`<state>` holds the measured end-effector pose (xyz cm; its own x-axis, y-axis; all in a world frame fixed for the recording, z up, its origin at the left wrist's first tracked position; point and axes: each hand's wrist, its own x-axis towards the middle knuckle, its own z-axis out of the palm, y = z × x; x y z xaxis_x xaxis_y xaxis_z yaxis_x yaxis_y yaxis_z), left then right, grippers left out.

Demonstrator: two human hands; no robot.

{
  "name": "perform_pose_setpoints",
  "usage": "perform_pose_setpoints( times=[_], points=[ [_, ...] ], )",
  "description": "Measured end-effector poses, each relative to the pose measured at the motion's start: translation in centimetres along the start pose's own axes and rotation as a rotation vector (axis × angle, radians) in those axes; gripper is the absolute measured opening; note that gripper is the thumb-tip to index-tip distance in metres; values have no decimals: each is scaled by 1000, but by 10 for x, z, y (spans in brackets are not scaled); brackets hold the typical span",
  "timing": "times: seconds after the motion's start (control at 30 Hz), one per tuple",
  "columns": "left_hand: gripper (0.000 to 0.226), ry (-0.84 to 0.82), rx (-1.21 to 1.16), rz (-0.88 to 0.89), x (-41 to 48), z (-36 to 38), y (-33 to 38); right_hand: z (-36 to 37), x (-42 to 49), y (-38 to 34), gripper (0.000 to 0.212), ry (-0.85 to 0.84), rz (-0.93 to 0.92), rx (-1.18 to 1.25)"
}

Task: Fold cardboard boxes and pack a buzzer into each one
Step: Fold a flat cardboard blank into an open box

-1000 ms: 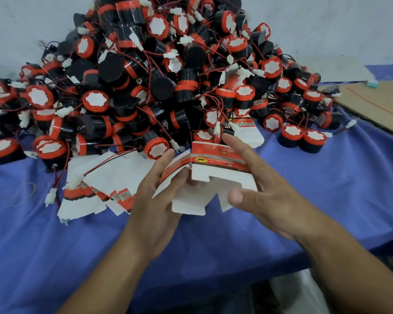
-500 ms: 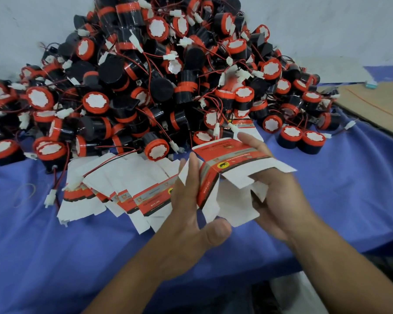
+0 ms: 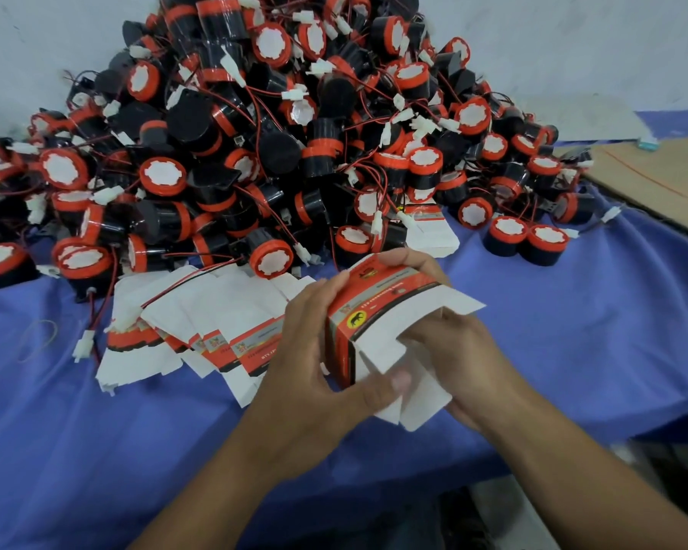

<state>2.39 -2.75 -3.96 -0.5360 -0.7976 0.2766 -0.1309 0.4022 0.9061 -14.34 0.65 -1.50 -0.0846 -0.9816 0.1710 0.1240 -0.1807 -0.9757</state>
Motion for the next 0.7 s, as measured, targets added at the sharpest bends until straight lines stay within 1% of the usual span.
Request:
perform_pose_setpoints(
  times=[0.1, 0.17, 0.23, 0.27, 0.37, 0.4, 0.43, 0.5, 0.57, 0.6, 0.63, 0.7],
  points=[
    [64, 119, 22, 60, 4, -2, -1, 6, -3, 0, 46, -97, 29, 28],
    [48, 196, -38, 69, 4, -4, 1, 7, -4, 0, 48, -149, 77, 36],
    [41, 247, -150, 21, 4, -6, 3, 7, -5, -2, 51, -194, 143, 73],
    [39, 265, -185, -6, 5, -7, 4, 8, -4, -3, 57, -207, 164, 110],
    [33, 332, -293, -140, 5, -9, 6, 8, 0, -7, 86, -236, 188, 286],
    [34, 344, -319, -180, 6, -9, 6, 7, 1, -8, 86, -240, 191, 302],
    [34, 344, -322, -195, 5, -10, 7, 7, 2, -7, 77, -235, 185, 270],
    [31, 336, -278, -187, 5, -10, 8, 8, 1, -5, 59, -197, 182, 143],
    [29, 305, -266, -160, 5, -11, 8, 11, 2, -1, 50, -118, 196, 100],
    [30, 242, -276, -140, 5, -10, 8, 13, 2, 0, 45, -75, 200, 110],
    [35, 151, -280, -116, 5, -10, 7, 13, 3, 0, 41, -33, 197, 140],
    [50, -28, -245, -77, 3, -9, 7, 10, 4, 0, 41, 48, 187, 226]
  ],
)
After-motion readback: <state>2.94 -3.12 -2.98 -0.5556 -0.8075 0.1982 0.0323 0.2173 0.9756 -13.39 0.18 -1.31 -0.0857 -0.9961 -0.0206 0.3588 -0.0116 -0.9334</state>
